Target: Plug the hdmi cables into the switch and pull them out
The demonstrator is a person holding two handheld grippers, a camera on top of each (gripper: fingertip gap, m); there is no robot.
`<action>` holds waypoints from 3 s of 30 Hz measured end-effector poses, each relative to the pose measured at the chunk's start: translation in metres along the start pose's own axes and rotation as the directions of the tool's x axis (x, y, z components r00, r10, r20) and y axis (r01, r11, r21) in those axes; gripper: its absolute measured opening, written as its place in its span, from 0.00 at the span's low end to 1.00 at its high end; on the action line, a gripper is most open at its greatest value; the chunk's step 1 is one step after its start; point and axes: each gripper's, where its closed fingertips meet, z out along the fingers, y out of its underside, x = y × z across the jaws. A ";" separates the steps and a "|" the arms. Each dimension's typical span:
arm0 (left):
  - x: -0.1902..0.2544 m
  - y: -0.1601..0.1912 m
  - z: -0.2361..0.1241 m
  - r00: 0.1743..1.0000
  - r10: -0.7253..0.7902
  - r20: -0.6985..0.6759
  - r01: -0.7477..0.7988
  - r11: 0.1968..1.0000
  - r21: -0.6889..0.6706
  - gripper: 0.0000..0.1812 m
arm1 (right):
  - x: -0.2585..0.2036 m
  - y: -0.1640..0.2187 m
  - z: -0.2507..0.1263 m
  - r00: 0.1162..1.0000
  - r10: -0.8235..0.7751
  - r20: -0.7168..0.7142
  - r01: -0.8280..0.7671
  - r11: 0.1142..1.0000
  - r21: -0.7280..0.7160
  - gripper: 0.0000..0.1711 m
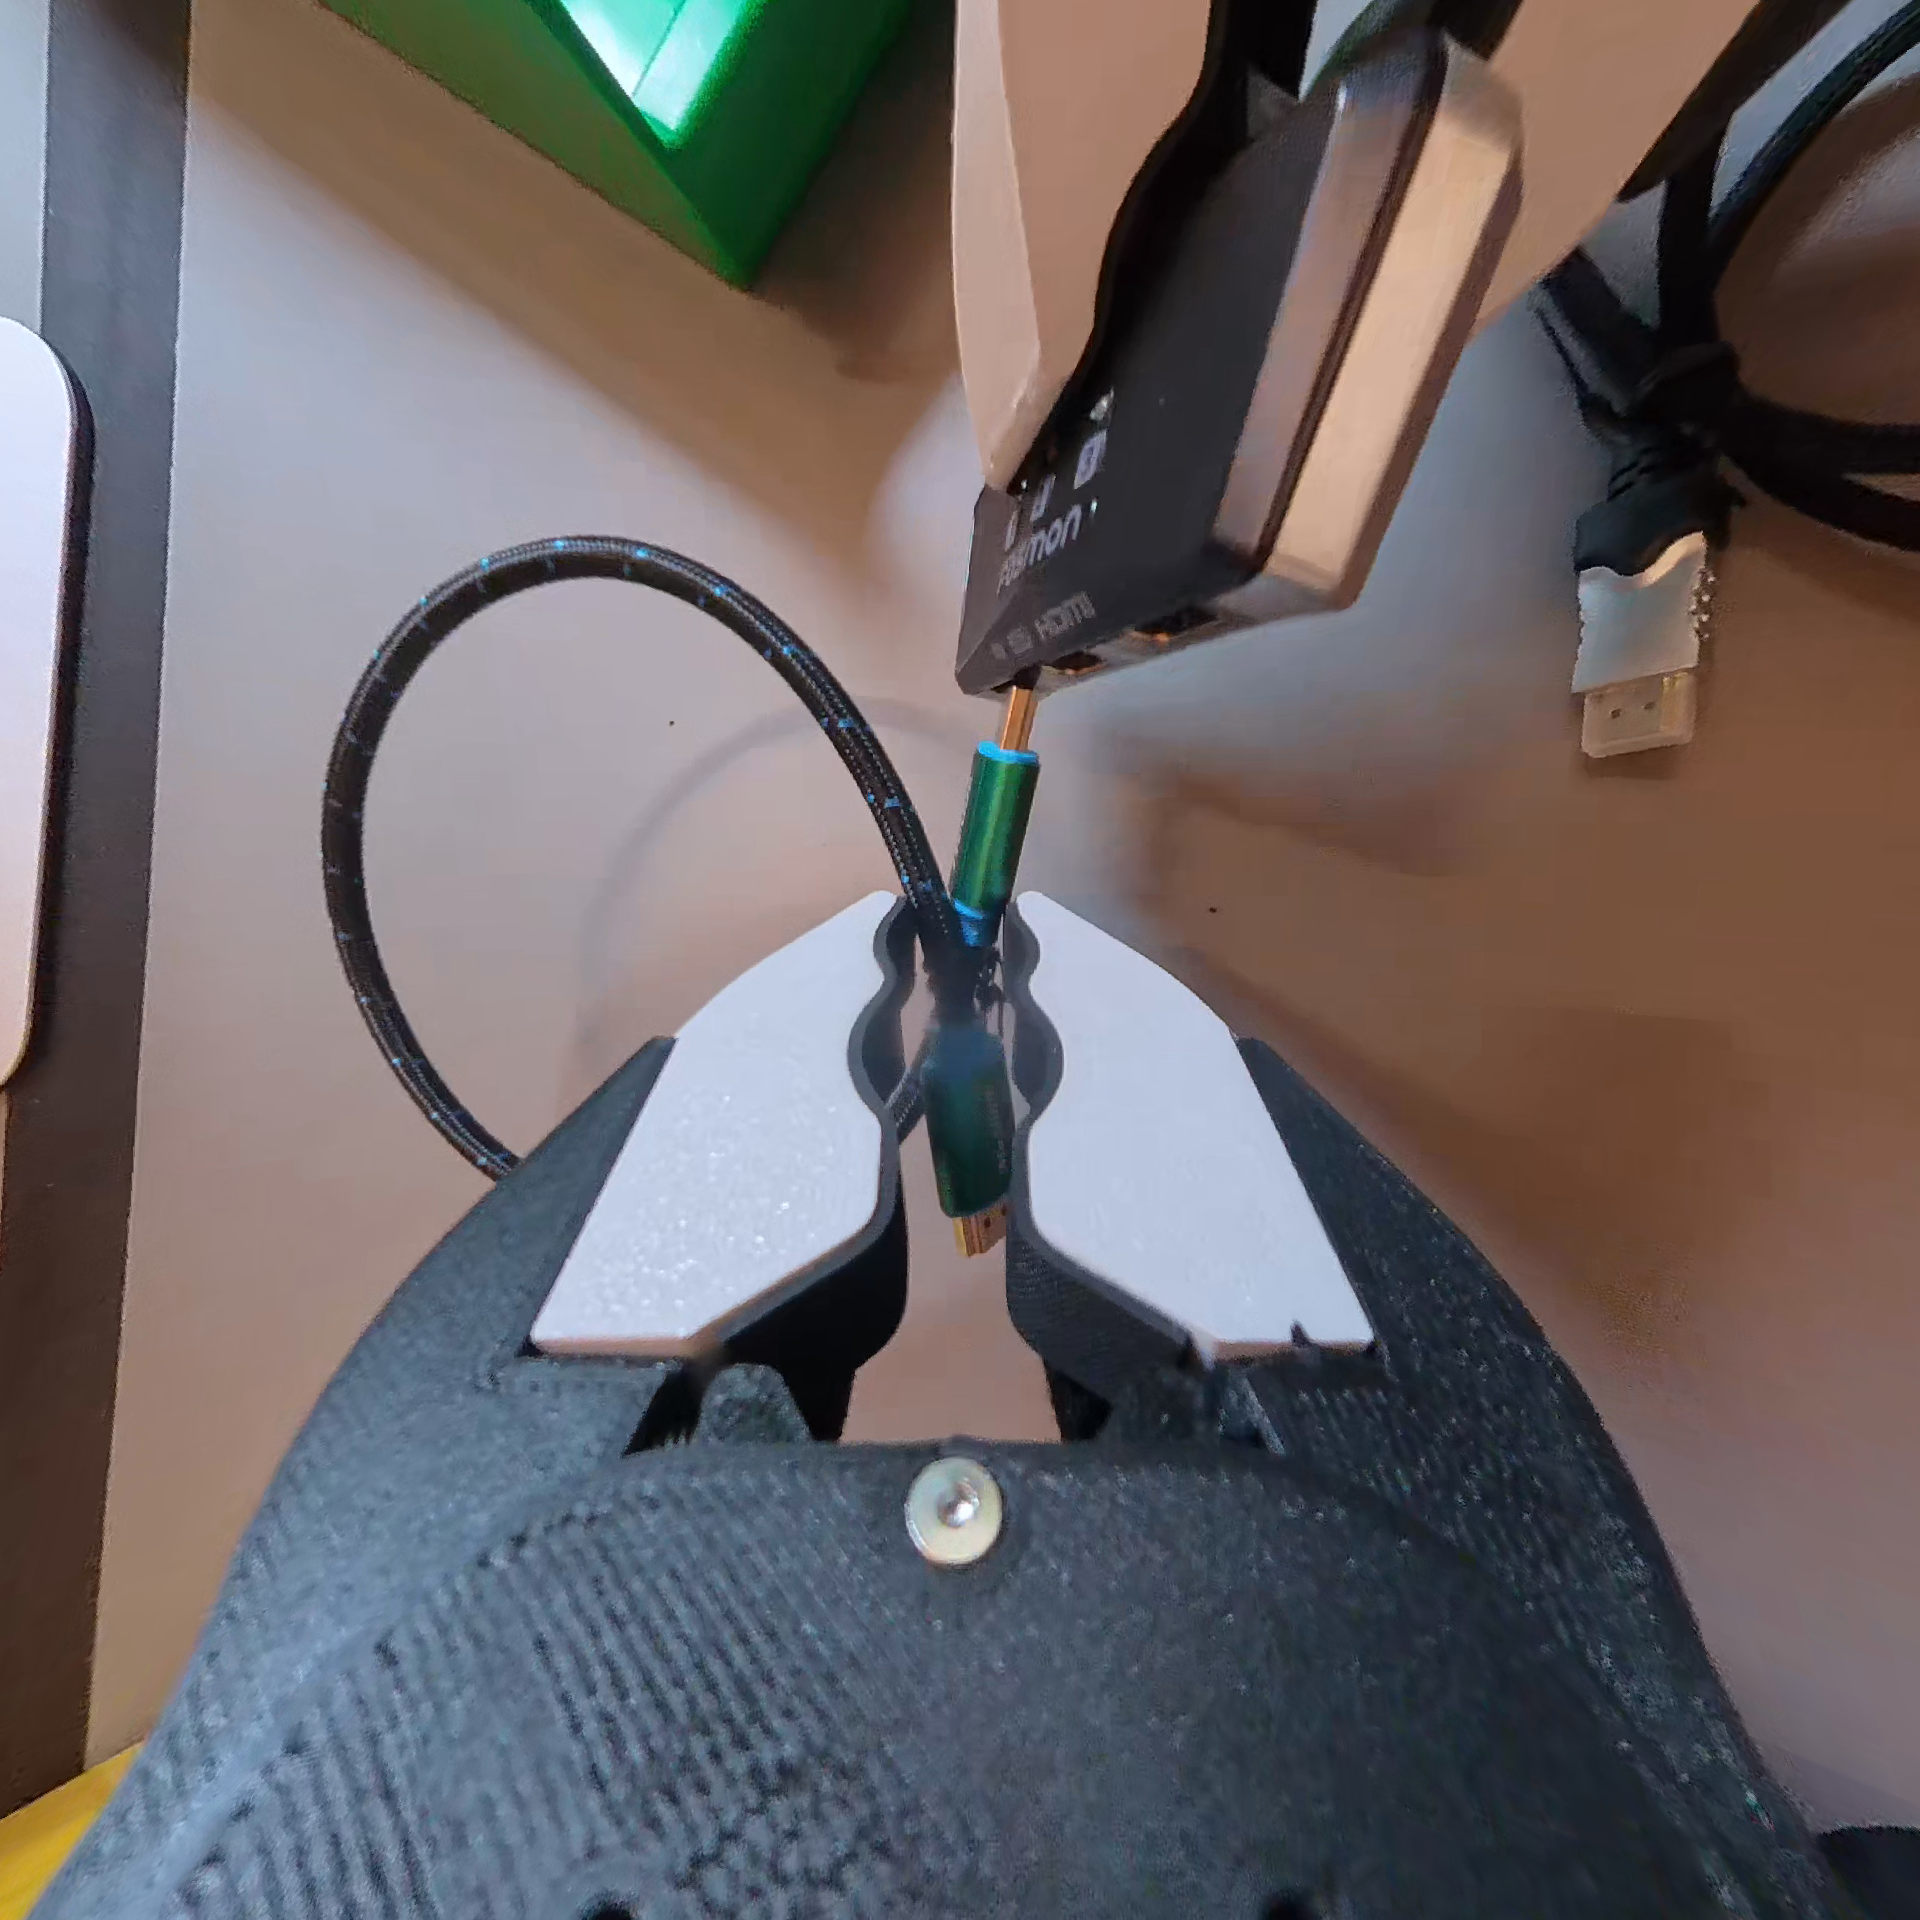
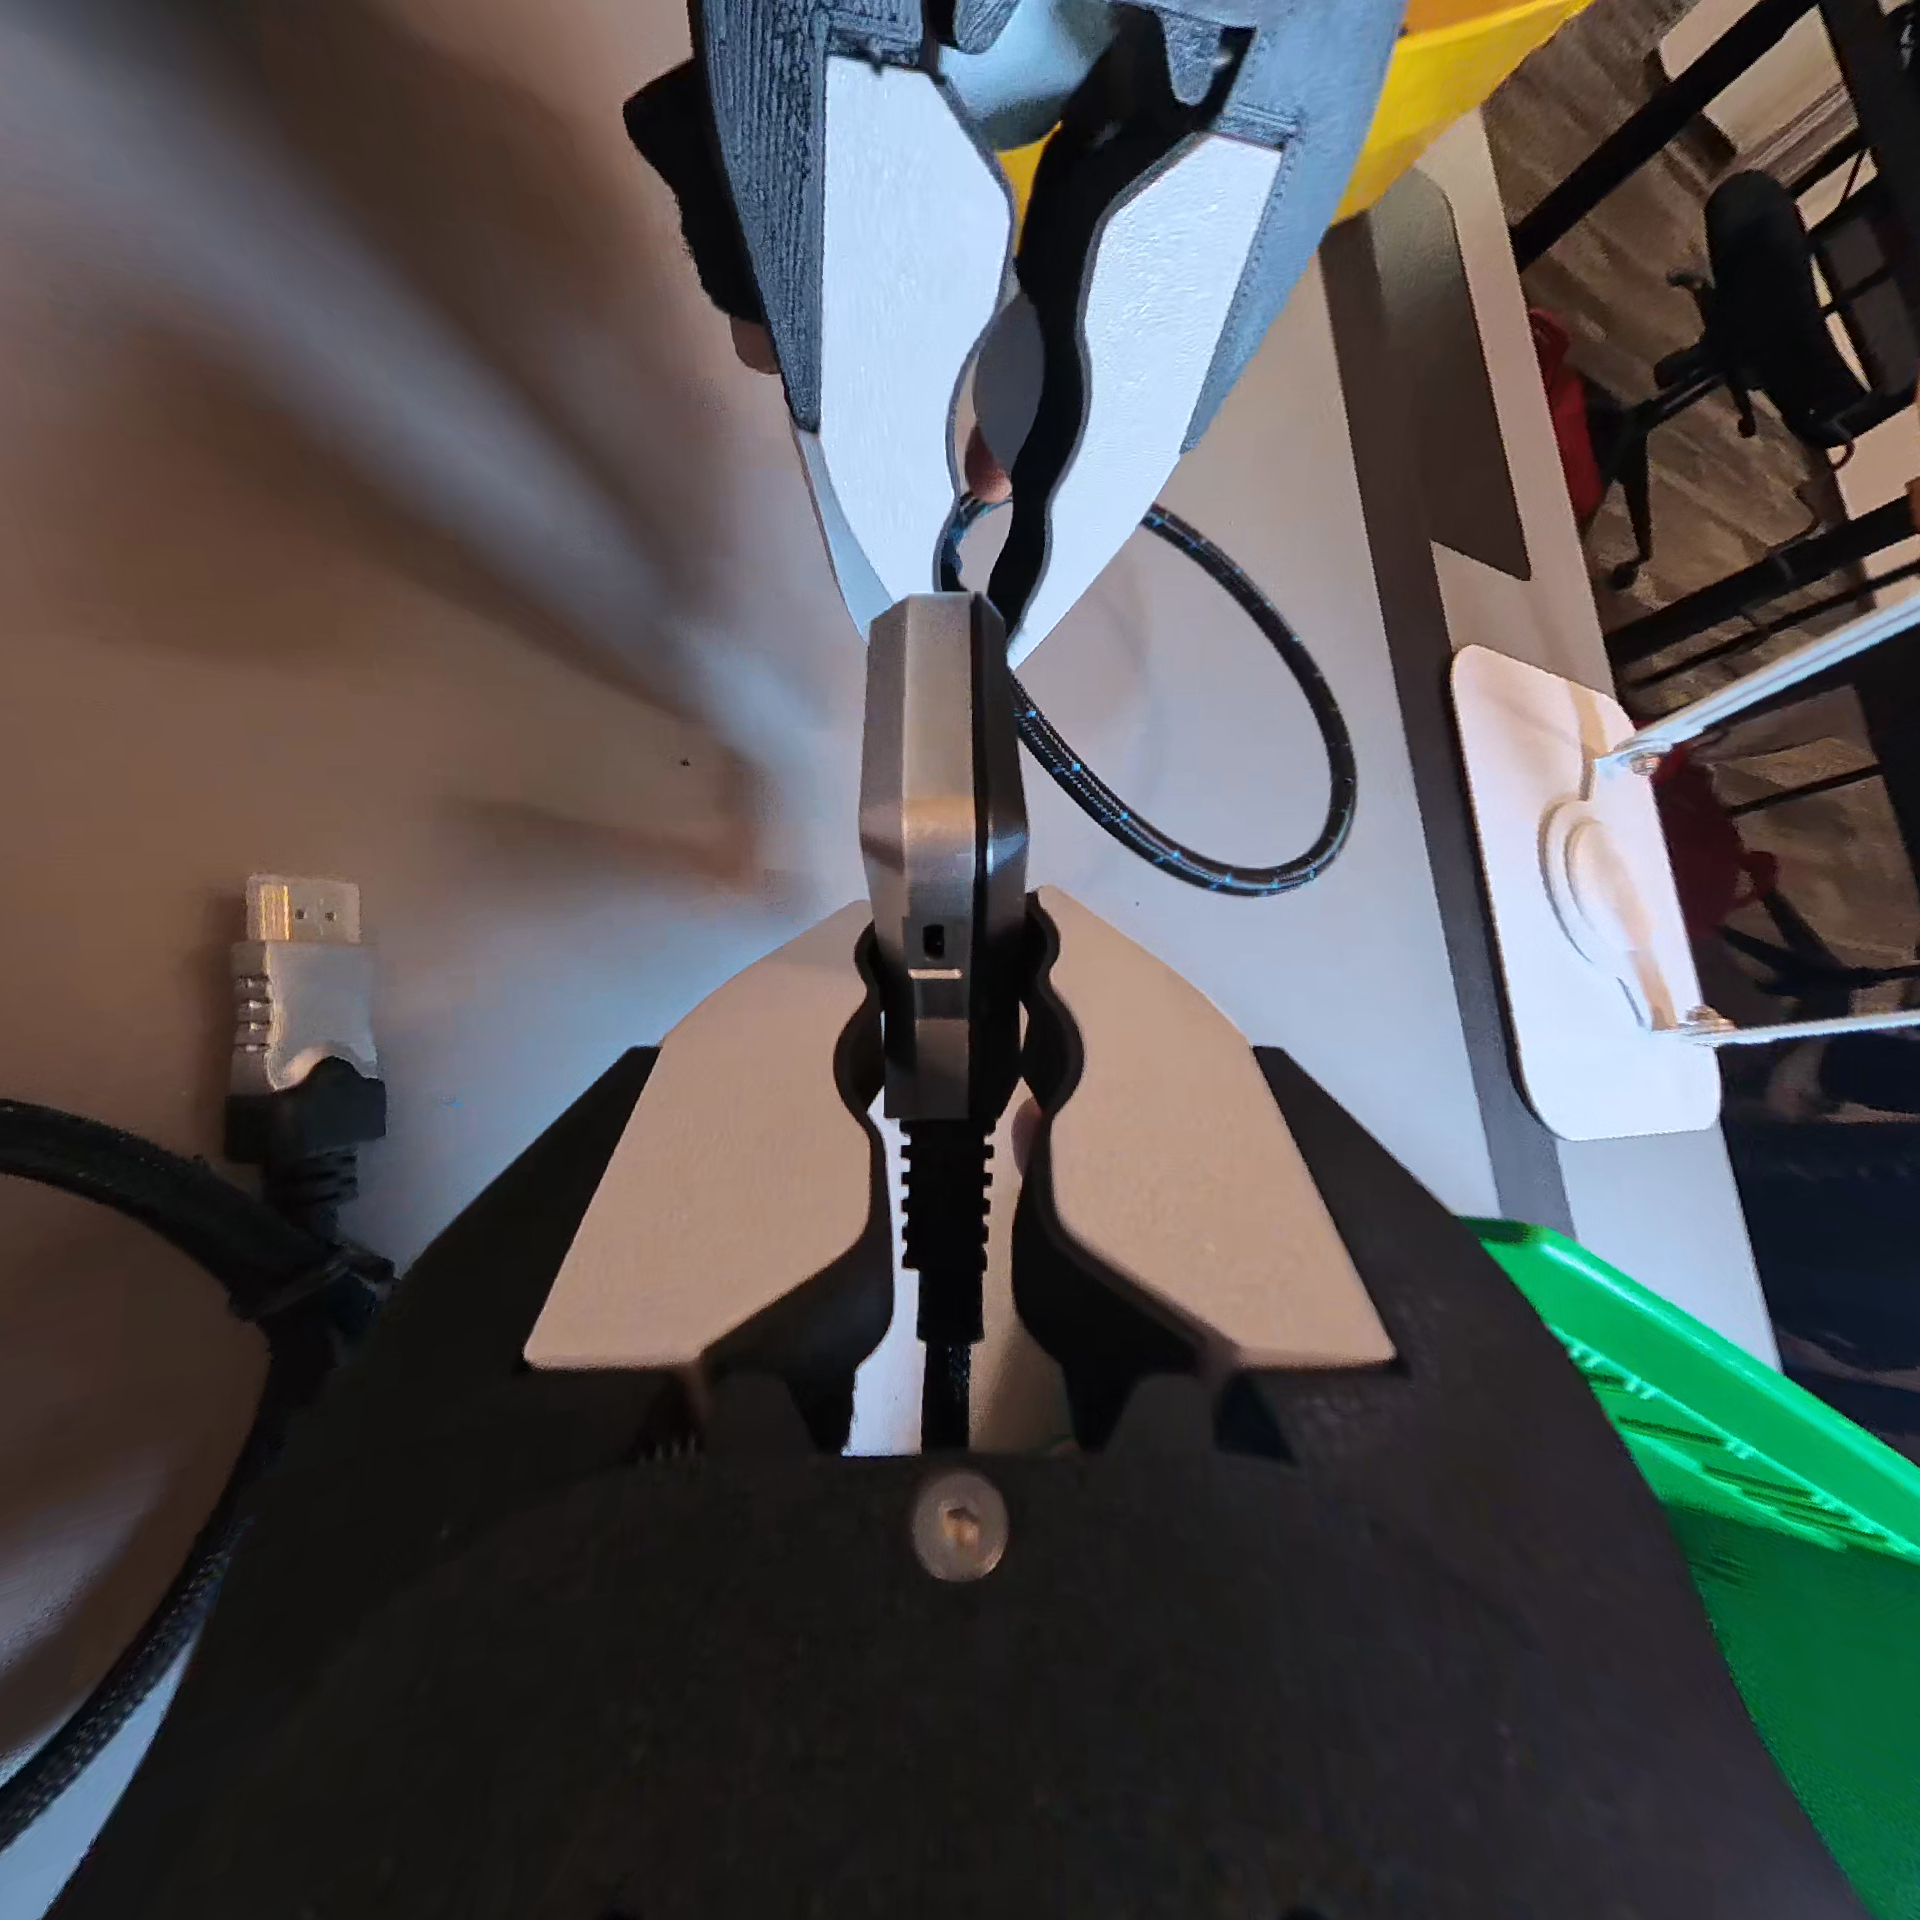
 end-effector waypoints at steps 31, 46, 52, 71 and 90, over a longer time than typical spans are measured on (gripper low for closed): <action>0.010 0.004 0.000 0.999 0.041 -0.008 -0.042 0.995 -0.085 0.07 | -0.011 0.009 0.007 0.999 -0.036 0.038 0.038 0.997 -0.068 0.13; 0.009 0.003 -0.001 0.997 -0.025 -0.073 0.024 1.000 -0.016 0.06 | -0.007 0.003 0.007 1.000 -0.005 0.028 0.006 1.000 -0.013 0.13; 0.009 -0.004 -0.003 0.990 -0.044 -0.136 0.056 0.995 0.084 0.06 | -0.005 0.000 0.000 1.000 0.010 0.029 -0.011 1.000 0.020 0.13; 0.025 -0.008 -0.016 0.972 0.095 -0.216 -0.050 0.978 0.202 0.07 | -0.016 -0.018 -0.003 0.985 0.096 0.142 -0.115 0.985 0.126 0.12; 0.021 -0.112 -0.163 0.989 0.085 -0.119 0.056 0.537 0.842 0.24 | 0.045 -0.136 -0.131 0.934 0.324 0.149 -0.298 0.483 0.823 0.13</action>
